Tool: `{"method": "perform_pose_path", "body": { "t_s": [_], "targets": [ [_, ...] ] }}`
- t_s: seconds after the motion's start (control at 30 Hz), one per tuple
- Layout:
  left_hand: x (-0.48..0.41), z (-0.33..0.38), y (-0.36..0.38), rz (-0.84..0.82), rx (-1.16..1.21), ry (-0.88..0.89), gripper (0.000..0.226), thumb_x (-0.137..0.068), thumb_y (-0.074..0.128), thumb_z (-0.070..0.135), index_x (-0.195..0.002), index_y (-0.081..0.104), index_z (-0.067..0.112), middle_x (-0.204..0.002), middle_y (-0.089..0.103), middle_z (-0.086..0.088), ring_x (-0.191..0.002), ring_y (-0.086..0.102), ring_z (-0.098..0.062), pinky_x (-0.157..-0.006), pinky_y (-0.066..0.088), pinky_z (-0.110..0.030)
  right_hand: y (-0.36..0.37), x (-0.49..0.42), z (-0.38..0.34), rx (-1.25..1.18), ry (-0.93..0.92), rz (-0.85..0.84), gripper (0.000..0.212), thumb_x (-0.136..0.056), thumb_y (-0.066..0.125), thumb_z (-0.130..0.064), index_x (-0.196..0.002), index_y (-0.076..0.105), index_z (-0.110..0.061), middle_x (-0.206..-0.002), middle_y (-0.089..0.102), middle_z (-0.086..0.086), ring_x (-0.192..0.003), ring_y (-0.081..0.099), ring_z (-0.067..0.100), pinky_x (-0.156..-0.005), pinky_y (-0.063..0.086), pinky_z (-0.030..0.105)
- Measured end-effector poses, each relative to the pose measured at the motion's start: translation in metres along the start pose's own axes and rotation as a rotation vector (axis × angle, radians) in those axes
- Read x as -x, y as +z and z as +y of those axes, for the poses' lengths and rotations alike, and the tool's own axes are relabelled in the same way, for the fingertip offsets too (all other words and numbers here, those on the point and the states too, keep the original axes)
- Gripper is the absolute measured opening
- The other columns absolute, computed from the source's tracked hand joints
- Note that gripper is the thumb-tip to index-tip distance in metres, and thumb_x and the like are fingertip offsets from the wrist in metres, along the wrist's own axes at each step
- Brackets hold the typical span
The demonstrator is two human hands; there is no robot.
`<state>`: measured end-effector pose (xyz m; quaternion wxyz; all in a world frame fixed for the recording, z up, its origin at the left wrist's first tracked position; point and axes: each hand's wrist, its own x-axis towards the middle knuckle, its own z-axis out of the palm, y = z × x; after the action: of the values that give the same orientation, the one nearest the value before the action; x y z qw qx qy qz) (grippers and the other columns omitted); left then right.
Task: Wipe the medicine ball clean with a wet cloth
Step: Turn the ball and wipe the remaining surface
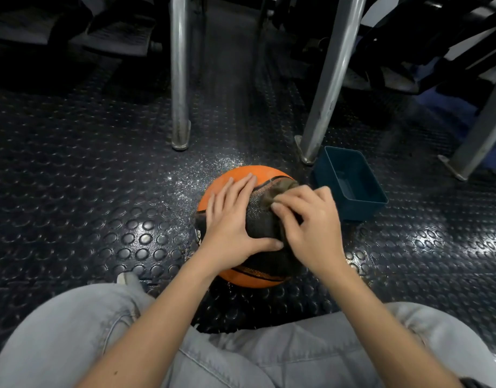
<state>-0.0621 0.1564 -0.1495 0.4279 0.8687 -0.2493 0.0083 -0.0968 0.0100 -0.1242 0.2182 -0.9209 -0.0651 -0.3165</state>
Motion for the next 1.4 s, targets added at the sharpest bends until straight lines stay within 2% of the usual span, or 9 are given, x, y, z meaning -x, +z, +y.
{"method": "perform_pose_path", "body": {
  "t_s": [0.1,0.23,0.43,0.6,0.67,0.87,1.03,1.23,1.4],
  "targets": [
    [-0.002,0.004,-0.001,-0.073,-0.035,0.006,0.116,-0.059,0.081,0.056,-0.149,0.012,0.028,-0.144,0.008,0.026,-0.138,-0.006,0.002,-0.111,-0.012,-0.025,-0.002,-0.003,0.007,0.045,-0.089,-0.017,0.025,-0.088,0.054,-0.031,-0.089,0.074,-0.016,-0.087,0.067,-0.007,-0.078,0.038,0.015,-0.068,0.037,0.032],
    [-0.005,0.003,-0.008,-0.176,-0.055,0.039,0.112,-0.064,0.080,0.051,-0.147,0.006,0.038,-0.143,0.003,0.032,-0.133,-0.009,0.009,-0.112,-0.008,-0.027,0.002,-0.038,0.043,-0.055,0.218,-0.098,0.019,-0.090,0.060,-0.029,-0.097,0.074,-0.018,-0.088,0.062,-0.011,-0.086,0.047,0.022,-0.079,0.037,0.033],
    [-0.009,-0.008,-0.019,-0.199,-0.022,0.075,0.101,-0.044,0.058,0.079,-0.133,0.016,0.056,-0.137,0.003,0.041,-0.133,-0.001,0.010,-0.116,-0.004,-0.036,-0.017,-0.045,0.061,-0.351,0.514,-0.268,0.020,-0.092,0.060,-0.027,-0.108,0.069,-0.020,-0.108,0.065,-0.008,-0.104,0.057,0.005,-0.083,0.038,0.002],
    [-0.012,-0.013,-0.015,-0.224,0.038,0.041,0.101,-0.041,0.058,0.081,-0.130,0.012,0.061,-0.135,-0.005,0.048,-0.132,-0.009,0.015,-0.113,-0.006,-0.035,-0.033,-0.024,0.069,-0.256,0.449,-0.505,0.039,-0.096,0.050,-0.027,-0.135,0.049,-0.021,-0.144,0.038,-0.006,-0.133,0.032,0.010,-0.112,0.022,0.027],
    [-0.011,-0.011,-0.013,-0.209,0.056,0.024,0.099,-0.042,0.058,0.081,-0.128,0.013,0.063,-0.134,-0.004,0.050,-0.131,-0.008,0.016,-0.112,-0.005,-0.032,-0.021,-0.013,0.068,-0.111,0.479,-0.435,0.043,-0.099,0.041,-0.030,-0.140,0.042,-0.015,-0.150,0.031,0.001,-0.136,0.026,0.018,-0.112,0.017,0.031],
    [-0.006,-0.012,-0.003,-0.086,0.055,0.000,0.100,-0.043,0.058,0.082,-0.131,0.016,0.060,-0.144,0.006,0.039,-0.139,-0.003,0.007,-0.112,-0.003,-0.030,-0.014,-0.005,0.056,0.045,0.570,-0.216,0.032,-0.099,0.042,-0.022,-0.126,0.052,-0.007,-0.126,0.053,0.011,-0.113,0.049,0.027,-0.083,0.031,0.027],
    [-0.003,-0.014,0.001,-0.004,0.077,-0.036,0.105,-0.043,0.059,0.082,-0.137,0.022,0.052,-0.151,0.014,0.027,-0.143,0.004,-0.003,-0.117,0.003,-0.037,-0.018,0.015,0.031,0.040,0.251,-0.143,0.028,-0.093,0.055,-0.016,-0.118,0.062,-0.005,-0.134,0.054,0.006,-0.126,0.043,0.027,-0.104,0.024,0.021],
    [-0.003,-0.013,0.002,-0.006,0.057,-0.039,0.102,-0.044,0.055,0.084,-0.134,0.017,0.055,-0.151,0.012,0.027,-0.143,0.005,-0.007,-0.117,0.004,-0.040,-0.013,0.011,0.046,-0.111,0.254,-0.155,0.033,-0.097,0.048,-0.023,-0.128,0.057,-0.016,-0.138,0.047,-0.008,-0.129,0.037,0.018,-0.108,0.024,0.026],
    [0.001,-0.002,0.011,0.019,0.031,-0.051,0.101,-0.045,0.051,0.085,-0.134,0.014,0.056,-0.140,0.004,0.038,-0.139,-0.001,0.002,-0.116,0.000,-0.040,-0.002,-0.013,0.075,-0.238,0.600,-0.144,0.030,-0.099,0.045,-0.018,-0.121,0.060,-0.005,-0.123,0.060,0.010,-0.118,0.052,0.022,-0.090,0.034,0.021]
  ]
}}
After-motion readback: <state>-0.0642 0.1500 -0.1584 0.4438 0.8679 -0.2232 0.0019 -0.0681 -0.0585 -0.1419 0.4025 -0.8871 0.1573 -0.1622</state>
